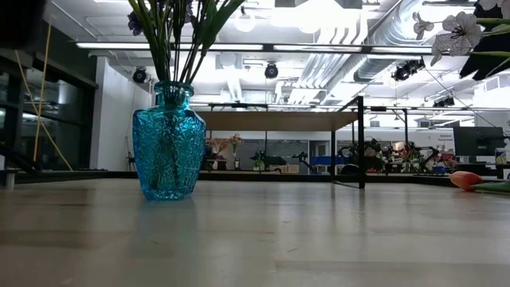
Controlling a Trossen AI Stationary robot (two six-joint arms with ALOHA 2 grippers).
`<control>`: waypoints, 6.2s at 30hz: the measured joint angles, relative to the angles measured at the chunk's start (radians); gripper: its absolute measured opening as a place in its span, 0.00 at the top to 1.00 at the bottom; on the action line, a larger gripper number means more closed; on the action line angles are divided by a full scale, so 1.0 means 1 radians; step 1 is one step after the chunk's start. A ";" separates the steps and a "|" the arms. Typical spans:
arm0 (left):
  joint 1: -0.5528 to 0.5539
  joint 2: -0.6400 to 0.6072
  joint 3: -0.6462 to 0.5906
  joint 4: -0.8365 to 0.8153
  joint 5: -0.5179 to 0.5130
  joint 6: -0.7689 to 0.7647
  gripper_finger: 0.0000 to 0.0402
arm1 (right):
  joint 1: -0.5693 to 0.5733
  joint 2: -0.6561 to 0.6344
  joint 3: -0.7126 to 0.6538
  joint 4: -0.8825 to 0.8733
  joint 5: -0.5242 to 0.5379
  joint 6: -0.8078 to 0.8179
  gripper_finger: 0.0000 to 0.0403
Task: Pick and place flowers into a vace then onto a shelf
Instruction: Adjust the vases
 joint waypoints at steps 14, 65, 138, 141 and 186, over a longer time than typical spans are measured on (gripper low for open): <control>0.000 0.000 0.069 0.013 0.006 0.034 0.29 | -0.027 0.000 0.290 0.022 0.047 -0.103 0.46; 0.379 -0.101 0.973 -0.512 0.126 0.984 0.29 | -0.025 0.001 0.650 0.027 0.157 -0.417 0.46; 1.092 0.035 0.973 -0.696 0.915 0.939 0.29 | 0.690 -0.002 1.010 0.002 0.491 -0.402 0.46; 1.092 0.034 0.973 -0.696 0.915 0.940 0.29 | 0.765 -0.002 1.092 0.002 0.530 -0.483 0.46; 1.091 0.034 0.972 -0.696 0.857 0.931 0.29 | 1.210 -0.208 1.454 0.000 0.329 -0.772 0.46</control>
